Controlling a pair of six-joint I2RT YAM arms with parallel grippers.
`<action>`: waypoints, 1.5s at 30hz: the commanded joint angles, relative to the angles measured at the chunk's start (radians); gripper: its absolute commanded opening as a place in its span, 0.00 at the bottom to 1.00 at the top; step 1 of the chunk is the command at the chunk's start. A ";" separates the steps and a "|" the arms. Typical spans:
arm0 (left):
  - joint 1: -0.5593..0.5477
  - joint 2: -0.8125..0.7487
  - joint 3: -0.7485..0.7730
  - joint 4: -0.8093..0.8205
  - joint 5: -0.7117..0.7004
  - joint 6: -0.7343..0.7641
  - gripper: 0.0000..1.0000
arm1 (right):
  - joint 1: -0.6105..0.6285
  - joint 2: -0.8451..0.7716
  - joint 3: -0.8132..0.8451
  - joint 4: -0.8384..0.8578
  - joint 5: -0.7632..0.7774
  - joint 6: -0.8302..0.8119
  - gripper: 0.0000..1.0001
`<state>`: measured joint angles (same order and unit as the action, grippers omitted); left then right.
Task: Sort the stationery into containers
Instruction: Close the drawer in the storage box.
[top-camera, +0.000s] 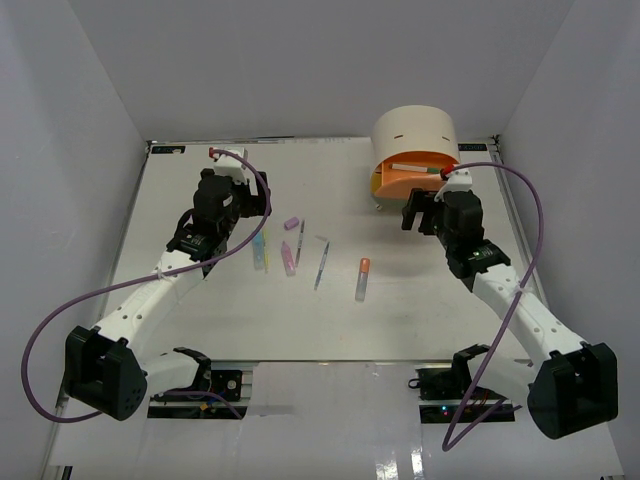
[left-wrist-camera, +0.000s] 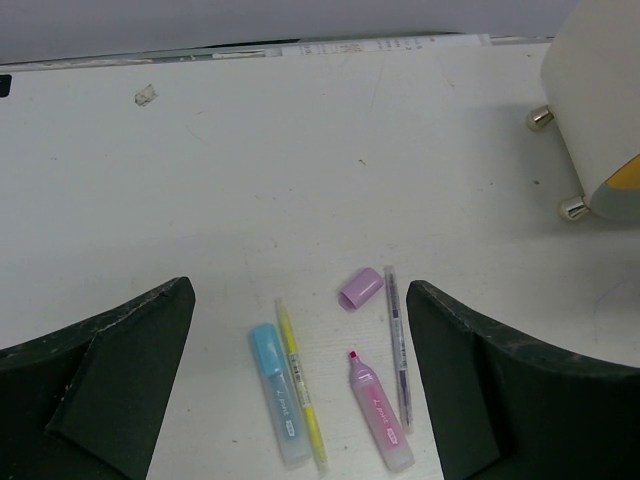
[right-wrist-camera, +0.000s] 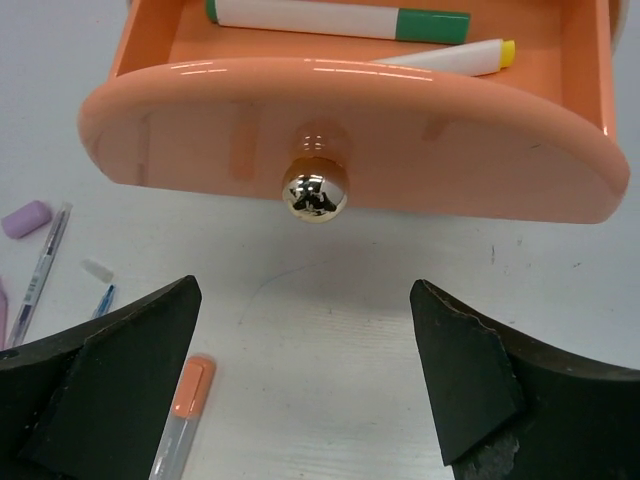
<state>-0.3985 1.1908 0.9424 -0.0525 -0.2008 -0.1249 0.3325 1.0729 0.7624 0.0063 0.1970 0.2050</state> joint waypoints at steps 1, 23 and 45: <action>0.000 0.000 0.016 -0.003 -0.017 -0.007 0.98 | 0.003 0.019 0.048 0.075 0.071 0.007 0.92; 0.000 -0.003 0.013 -0.001 -0.022 -0.005 0.98 | 0.002 0.133 0.167 0.101 0.105 0.013 0.93; 0.000 -0.005 0.012 0.000 -0.026 -0.002 0.98 | 0.002 0.231 0.236 0.136 0.108 0.033 0.92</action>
<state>-0.3985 1.2011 0.9424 -0.0525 -0.2142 -0.1291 0.3325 1.2922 0.9482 0.0711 0.2893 0.2207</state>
